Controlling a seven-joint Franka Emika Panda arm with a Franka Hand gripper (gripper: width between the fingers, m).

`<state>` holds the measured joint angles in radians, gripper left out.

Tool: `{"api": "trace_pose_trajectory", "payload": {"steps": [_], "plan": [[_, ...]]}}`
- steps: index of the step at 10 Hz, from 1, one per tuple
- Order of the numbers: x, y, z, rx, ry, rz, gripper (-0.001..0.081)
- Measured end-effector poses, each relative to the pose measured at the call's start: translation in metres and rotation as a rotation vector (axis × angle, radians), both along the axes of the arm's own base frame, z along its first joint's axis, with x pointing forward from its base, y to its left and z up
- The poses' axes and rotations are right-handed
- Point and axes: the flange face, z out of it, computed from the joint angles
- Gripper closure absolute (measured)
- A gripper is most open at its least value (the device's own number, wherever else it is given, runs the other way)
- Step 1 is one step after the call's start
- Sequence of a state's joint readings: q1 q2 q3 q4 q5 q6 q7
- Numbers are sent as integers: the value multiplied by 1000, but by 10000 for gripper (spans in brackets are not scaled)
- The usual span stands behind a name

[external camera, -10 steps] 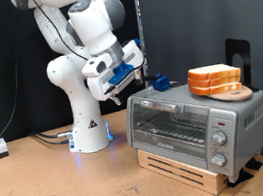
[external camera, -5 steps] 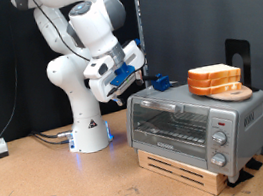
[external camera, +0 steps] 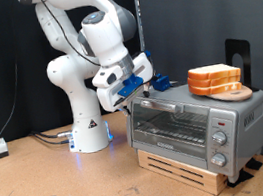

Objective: Make a piece of toast with the oven

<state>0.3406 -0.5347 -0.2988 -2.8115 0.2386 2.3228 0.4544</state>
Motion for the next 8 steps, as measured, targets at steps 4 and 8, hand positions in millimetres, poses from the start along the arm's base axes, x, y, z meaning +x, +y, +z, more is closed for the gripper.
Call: {"api": "trace_pose_trajectory", "payload": {"steps": [4, 8], "plan": [[11, -16, -8, -24, 7, -45, -3], [25, -58, -18, -87, -15, -117, -3]]}}
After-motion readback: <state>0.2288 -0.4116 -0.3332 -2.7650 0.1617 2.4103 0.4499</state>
